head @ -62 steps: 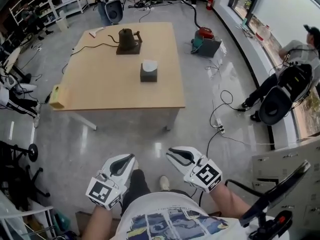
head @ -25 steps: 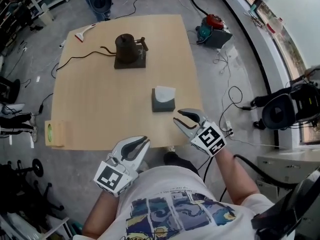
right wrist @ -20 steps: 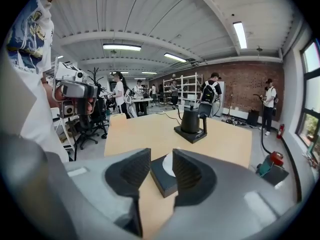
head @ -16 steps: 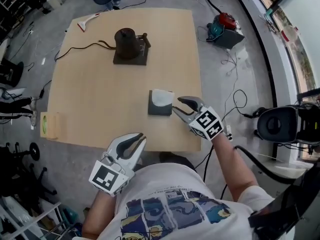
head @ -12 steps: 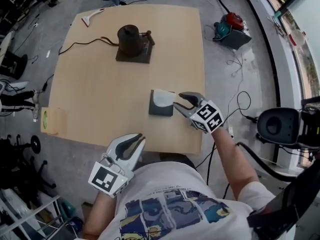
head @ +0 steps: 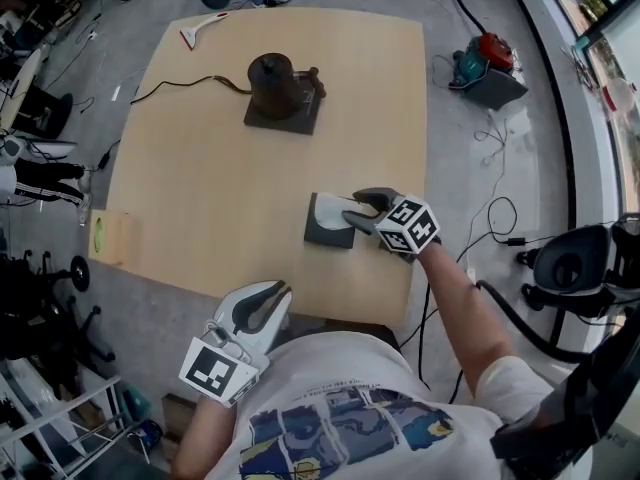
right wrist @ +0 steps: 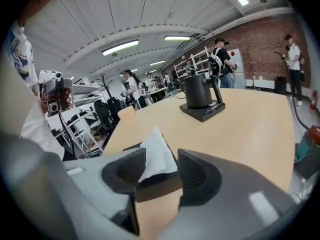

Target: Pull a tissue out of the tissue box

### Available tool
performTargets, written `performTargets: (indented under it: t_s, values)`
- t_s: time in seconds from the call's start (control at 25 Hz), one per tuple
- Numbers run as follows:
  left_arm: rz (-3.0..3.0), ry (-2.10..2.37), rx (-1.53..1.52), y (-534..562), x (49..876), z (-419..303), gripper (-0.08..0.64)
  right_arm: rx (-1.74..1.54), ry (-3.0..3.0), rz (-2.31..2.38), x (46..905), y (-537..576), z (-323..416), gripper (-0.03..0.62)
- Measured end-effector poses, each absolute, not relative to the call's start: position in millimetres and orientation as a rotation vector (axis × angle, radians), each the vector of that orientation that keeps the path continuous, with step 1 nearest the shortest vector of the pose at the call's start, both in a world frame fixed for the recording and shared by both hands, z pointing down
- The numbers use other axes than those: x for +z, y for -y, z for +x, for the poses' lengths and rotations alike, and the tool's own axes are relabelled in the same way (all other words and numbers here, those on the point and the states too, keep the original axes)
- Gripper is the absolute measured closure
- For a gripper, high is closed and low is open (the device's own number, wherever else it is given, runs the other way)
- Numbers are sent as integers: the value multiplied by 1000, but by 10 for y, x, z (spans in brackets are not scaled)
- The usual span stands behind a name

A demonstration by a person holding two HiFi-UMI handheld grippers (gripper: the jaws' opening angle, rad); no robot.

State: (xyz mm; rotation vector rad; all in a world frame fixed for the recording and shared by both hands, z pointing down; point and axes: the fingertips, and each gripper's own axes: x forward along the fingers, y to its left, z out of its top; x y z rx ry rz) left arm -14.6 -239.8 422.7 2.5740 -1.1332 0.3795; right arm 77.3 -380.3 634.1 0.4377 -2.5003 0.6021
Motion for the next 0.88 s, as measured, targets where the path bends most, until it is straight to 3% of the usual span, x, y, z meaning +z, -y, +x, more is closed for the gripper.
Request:
performTargets:
  t_s: [0.44, 0.72, 0.88]
  values:
    - [2545, 1139, 395, 2455, 4272, -175, 532, 551, 2476, 301, 6414, 3731, 588, 433]
    - [2552, 1141, 402, 2435, 4281, -242, 532, 523, 2460, 323, 6451, 3712, 545, 577]
    - [2565, 1133, 394, 2416, 4259, -286, 532, 514, 2465, 351, 6411, 3695, 520, 586]
